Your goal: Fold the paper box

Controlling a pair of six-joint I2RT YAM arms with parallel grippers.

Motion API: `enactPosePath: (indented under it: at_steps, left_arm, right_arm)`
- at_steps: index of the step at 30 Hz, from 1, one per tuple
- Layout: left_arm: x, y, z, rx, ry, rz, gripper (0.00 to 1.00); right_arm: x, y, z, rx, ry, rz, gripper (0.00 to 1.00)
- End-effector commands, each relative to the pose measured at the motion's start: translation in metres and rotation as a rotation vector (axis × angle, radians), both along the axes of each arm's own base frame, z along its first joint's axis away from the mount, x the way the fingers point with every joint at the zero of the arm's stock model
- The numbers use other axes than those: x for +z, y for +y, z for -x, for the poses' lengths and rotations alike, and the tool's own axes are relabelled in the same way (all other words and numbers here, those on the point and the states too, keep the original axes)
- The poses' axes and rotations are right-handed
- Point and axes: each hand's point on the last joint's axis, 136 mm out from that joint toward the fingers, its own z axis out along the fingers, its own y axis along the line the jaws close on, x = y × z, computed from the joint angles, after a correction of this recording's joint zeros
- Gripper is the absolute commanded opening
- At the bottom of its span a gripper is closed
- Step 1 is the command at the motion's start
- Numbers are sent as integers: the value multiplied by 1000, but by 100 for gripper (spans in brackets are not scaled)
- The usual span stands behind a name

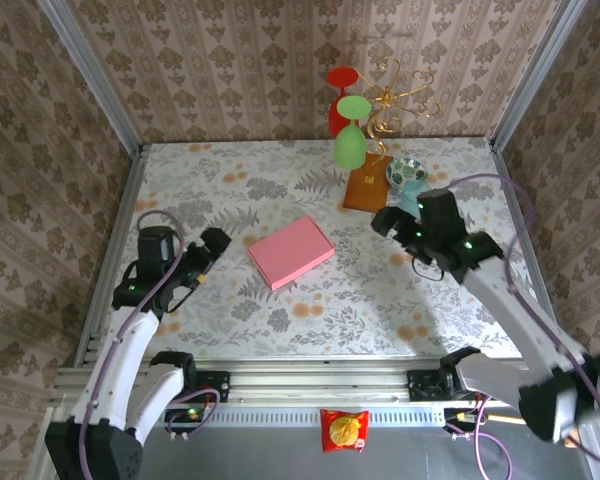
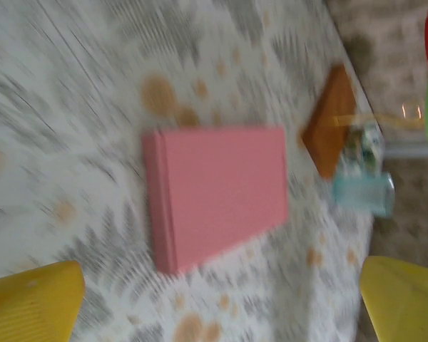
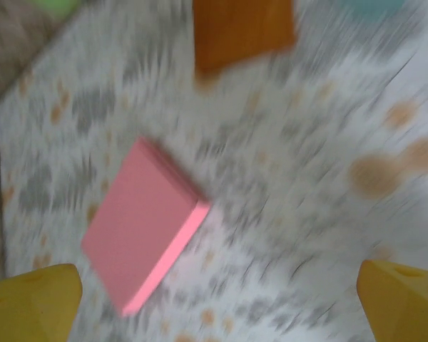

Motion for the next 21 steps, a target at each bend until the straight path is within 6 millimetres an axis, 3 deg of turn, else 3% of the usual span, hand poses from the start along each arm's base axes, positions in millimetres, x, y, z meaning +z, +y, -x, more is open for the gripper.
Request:
enactPosePath:
  at_steps: [1,2,4,5,7,10,13,16,19,21]
  left_arm:
    - [3,67,1,192,-18,-366,100]
    - [-3,98,8,313,37,-526,100]
    - [-3,140,23,469,108,-802,100]
    - [-1,140,5,359,35,-951,100]
    - [-13,118,-27,85,-119,-1109,100]
    - [-35,112,-43,18,-201,-1091,100]
    - [-61,116,-53,15,-194,-1041,100]
    - [-78,107,-74,13,-266,-968,100]
    - [-72,99,-99,12,-362,-939,100]
    - [-62,100,-112,71,-470,-915,100]
  right_arm:
    - [-9,-105,18,-362,-50,470,100]
    - [-9,-108,6,-330,-155,556,100]
    - [-13,-112,-4,-282,-287,708,100]
    - [-17,-112,-10,-260,-338,755,100]
    - [-34,-105,-25,-168,-352,794,100]
    - [-75,-91,-49,-22,-268,776,100]
    - [-94,-85,-69,-1,-300,739,100]
    - [-105,-80,-92,75,-288,741,100]
    - [-106,-75,-105,162,-337,771,100]
    - [-111,-91,-102,104,-367,704,100]
